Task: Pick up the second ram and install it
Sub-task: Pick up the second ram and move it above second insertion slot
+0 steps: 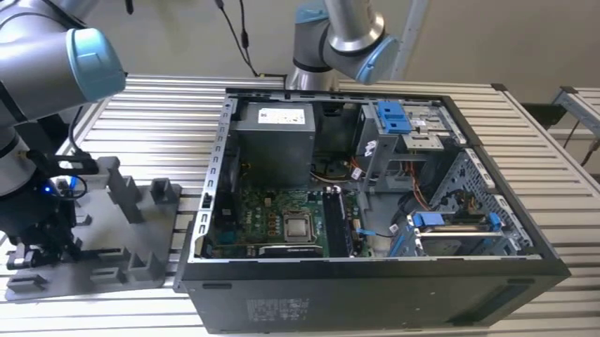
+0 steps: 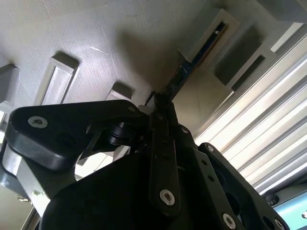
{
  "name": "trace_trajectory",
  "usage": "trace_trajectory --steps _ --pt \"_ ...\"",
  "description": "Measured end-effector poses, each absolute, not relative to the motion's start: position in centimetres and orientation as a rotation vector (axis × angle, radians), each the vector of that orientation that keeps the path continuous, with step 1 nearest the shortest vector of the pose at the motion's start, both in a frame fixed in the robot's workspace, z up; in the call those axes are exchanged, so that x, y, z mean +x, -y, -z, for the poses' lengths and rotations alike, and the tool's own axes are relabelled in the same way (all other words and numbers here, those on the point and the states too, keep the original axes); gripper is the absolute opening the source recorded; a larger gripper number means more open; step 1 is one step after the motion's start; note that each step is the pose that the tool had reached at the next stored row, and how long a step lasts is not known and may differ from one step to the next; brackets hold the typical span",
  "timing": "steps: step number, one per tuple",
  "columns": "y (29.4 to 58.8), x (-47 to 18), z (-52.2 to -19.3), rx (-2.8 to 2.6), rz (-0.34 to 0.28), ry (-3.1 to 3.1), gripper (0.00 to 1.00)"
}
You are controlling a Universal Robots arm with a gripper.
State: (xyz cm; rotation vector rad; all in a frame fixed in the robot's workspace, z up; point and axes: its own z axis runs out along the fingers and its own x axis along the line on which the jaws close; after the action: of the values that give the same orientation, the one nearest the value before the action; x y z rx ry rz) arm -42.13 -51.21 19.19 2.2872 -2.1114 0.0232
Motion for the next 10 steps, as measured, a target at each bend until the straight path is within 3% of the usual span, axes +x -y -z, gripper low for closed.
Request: trace_trajectory --steps 10 --pt "51.21 -42.13 -19.59 2.287 -0.023 2.111 0.14"
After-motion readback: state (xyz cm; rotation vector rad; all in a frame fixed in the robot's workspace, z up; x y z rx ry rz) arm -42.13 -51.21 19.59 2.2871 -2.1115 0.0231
